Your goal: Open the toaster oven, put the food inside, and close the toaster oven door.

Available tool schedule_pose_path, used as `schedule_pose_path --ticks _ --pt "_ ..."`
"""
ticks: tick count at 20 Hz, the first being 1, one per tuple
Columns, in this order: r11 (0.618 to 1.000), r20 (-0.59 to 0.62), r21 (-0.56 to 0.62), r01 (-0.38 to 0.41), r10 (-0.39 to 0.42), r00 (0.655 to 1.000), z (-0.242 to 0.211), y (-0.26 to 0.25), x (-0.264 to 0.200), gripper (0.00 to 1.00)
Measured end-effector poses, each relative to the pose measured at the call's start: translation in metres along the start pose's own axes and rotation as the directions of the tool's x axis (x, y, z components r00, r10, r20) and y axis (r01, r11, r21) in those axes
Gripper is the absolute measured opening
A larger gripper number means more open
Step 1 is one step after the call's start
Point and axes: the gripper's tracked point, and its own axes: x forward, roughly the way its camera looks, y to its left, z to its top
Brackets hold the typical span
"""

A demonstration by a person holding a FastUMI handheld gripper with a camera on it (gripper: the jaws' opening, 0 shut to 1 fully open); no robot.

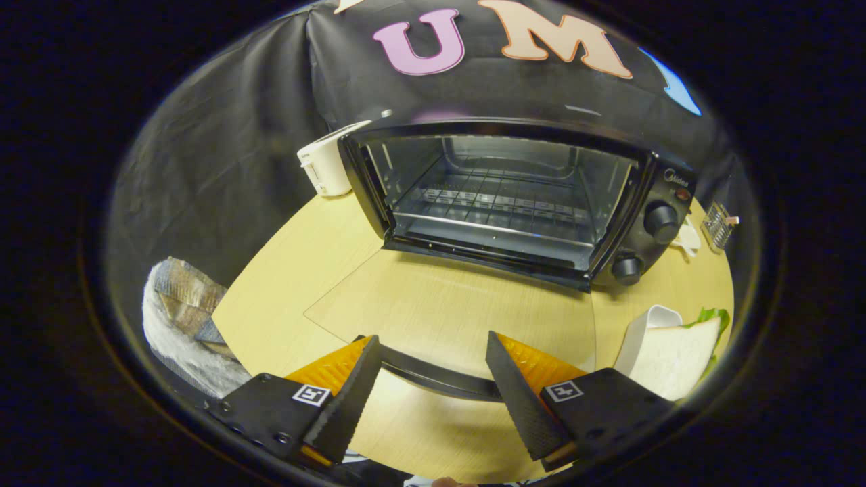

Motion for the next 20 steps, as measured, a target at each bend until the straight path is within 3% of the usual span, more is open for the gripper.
schedule_pose_path --ticks 9,13,20 --pt "1.0 -0.035 -0.021 -0.001 0.001 0.999 -0.019 -0.006 0.015 0.98" --pt "0.999 -0.028 0.022 -0.047 0.047 0.998 -0.013 -0.004 0.007 0.98" --pt "0.997 0.135 0.071 -0.01 0.001 0.991 0.036 -0.046 -0.028 0.98"
